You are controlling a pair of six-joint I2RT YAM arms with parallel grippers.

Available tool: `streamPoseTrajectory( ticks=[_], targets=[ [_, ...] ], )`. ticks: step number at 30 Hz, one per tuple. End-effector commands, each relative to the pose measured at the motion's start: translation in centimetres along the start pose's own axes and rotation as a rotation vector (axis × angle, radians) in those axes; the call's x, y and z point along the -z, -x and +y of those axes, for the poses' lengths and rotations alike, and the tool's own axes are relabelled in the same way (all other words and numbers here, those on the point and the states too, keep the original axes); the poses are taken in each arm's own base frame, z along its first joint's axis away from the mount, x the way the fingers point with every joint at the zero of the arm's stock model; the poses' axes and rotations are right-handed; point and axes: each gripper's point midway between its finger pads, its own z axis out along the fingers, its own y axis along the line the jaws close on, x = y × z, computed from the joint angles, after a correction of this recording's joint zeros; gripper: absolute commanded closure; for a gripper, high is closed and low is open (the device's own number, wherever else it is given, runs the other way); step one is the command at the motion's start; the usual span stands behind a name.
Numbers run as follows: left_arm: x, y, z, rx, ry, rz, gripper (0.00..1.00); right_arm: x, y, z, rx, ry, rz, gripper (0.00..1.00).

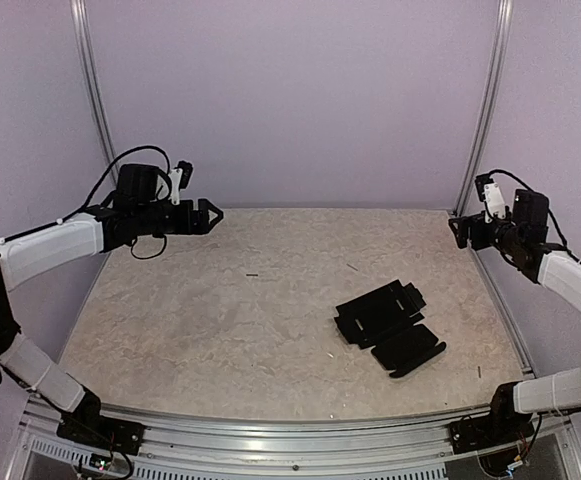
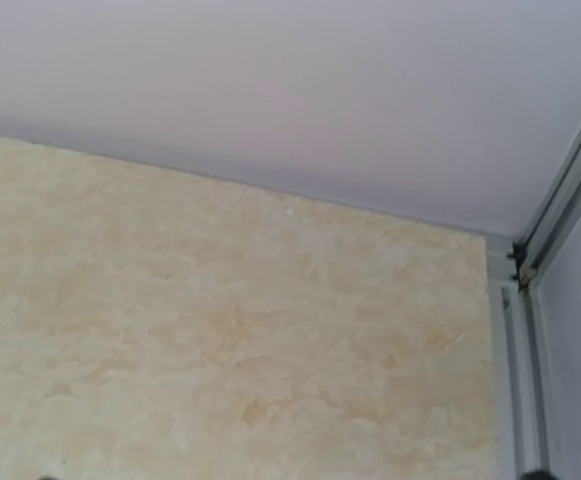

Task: Fold the paper box

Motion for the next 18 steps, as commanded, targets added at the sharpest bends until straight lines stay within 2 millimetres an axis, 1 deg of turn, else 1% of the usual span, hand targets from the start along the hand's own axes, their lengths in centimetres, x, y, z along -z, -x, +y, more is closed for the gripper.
streamPoseTrajectory(
  ticks=[1, 2, 3, 4, 5, 6, 8, 10, 11, 12, 14, 18],
  targets=[
    [-3.7, -1.4, -8.6, 0.106, -0.326, 0.210, 0.13, 0.7, -0.7, 0.5, 0.054, 0.031, -0.015, 0.00],
    [-5.6, -2.4, -9.5, 0.111, -0.344, 0.261, 0.15, 0.7, -1.4, 1.2, 0.091, 0.071, -0.001, 0.00],
    [-7.0, -2.9, -10.4, 0.102, -0.356, 0.294, 0.16, 0.6, -2.0, 2.0, 0.124, 0.115, 0.013, 0.00],
    [-7.9, -2.7, -11.4, 0.084, -0.365, 0.307, 0.16, 0.6, -2.5, 2.6, 0.149, 0.156, 0.025, 0.00],
    [-9.8, -4.0, -11.8, 0.081, -0.360, 0.348, 0.16, 0.6, -3.1, 3.4, 0.164, 0.206, 0.040, 0.00],
    [-10.6, -4.0, -12.6, 0.077, -0.368, 0.359, 0.16, 0.5, -3.5, 3.9, 0.172, 0.238, 0.050, 0.00],
    [-12.7, -4.9, -13.8, 0.097, -0.381, 0.400, 0.17, 0.4, -4.1, 4.7, 0.175, 0.290, 0.068, 0.00],
    [-15.2, -7.1, -14.2, 0.135, -0.379, 0.453, 0.17, 0.3, -4.6, 5.3, 0.163, 0.330, 0.084, 0.01],
    [-15.8, -7.5, -14.5, 0.149, -0.385, 0.463, 0.18, 0.3, -4.8, 5.5, 0.158, 0.345, 0.088, 0.01],
    [-16.6, -8.6, -14.7, 0.167, -0.389, 0.483, 0.18, 0.3, -4.8, 5.7, 0.159, 0.356, 0.088, 0.01],
    [-17.5, -9.6, -15.6, 0.188, -0.419, 0.502, 0.18, 0.4, -5.0, 6.0, 0.166, 0.379, 0.090, 0.01],
    [-18.4, -11.3, -18.1, 0.196, -0.522, 0.541, 0.19, 0.5, -5.3, 6.5, 0.176, 0.411, 0.096, 0.01]
  ],
)
